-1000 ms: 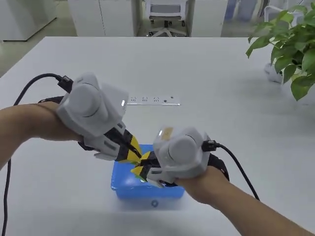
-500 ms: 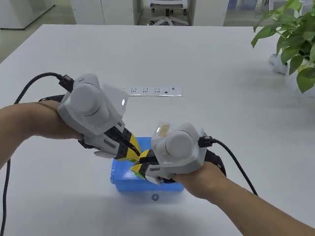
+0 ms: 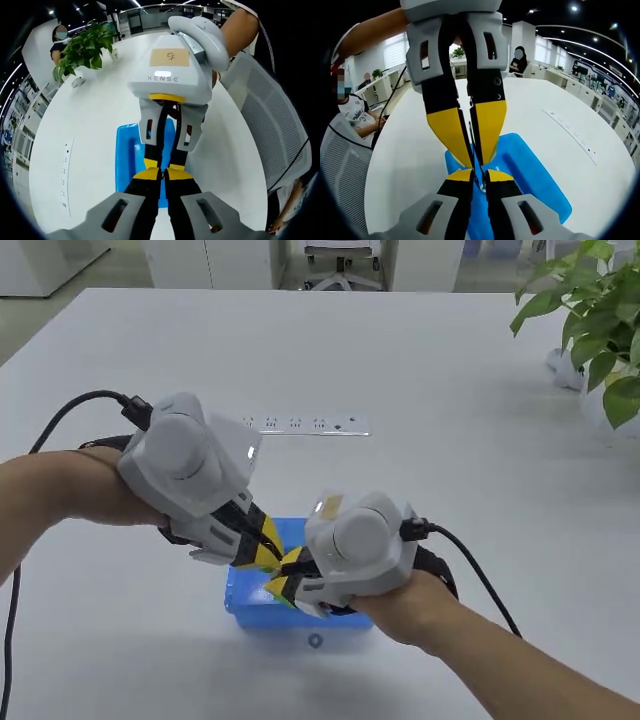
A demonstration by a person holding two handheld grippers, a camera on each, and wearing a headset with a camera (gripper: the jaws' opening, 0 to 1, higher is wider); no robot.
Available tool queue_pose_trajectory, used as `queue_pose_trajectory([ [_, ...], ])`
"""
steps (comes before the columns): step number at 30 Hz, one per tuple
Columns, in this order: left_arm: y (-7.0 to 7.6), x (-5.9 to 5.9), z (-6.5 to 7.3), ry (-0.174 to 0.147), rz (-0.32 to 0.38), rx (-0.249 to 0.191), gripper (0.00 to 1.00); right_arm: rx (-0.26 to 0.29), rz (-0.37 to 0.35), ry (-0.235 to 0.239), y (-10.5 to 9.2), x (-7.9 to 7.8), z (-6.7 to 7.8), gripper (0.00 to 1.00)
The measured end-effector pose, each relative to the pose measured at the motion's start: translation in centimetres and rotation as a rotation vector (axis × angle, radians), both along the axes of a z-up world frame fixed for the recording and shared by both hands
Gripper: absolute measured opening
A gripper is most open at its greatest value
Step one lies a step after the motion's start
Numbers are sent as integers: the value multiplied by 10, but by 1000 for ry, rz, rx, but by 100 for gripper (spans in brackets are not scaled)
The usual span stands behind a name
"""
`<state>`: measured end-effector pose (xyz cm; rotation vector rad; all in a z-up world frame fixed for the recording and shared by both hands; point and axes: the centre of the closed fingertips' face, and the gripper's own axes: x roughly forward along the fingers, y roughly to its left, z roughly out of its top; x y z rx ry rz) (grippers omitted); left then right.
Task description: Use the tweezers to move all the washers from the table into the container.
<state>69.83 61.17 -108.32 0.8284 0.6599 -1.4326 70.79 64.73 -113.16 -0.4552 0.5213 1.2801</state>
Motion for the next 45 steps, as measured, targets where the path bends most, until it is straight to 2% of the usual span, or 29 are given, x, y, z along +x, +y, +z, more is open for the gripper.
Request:
queue_pose_trajectory([
  [26, -3, -2, 12, -27, -12, -1, 6, 13, -4, -28, -4, -1, 14, 11],
  [34, -6, -10, 25, -36, -22, -3, 6, 22, 0, -40, -7, -7, 26, 11],
  [45, -17, -29, 37, -28, -34, -15, 6, 26, 3, -43, -17, -25, 37, 10],
])
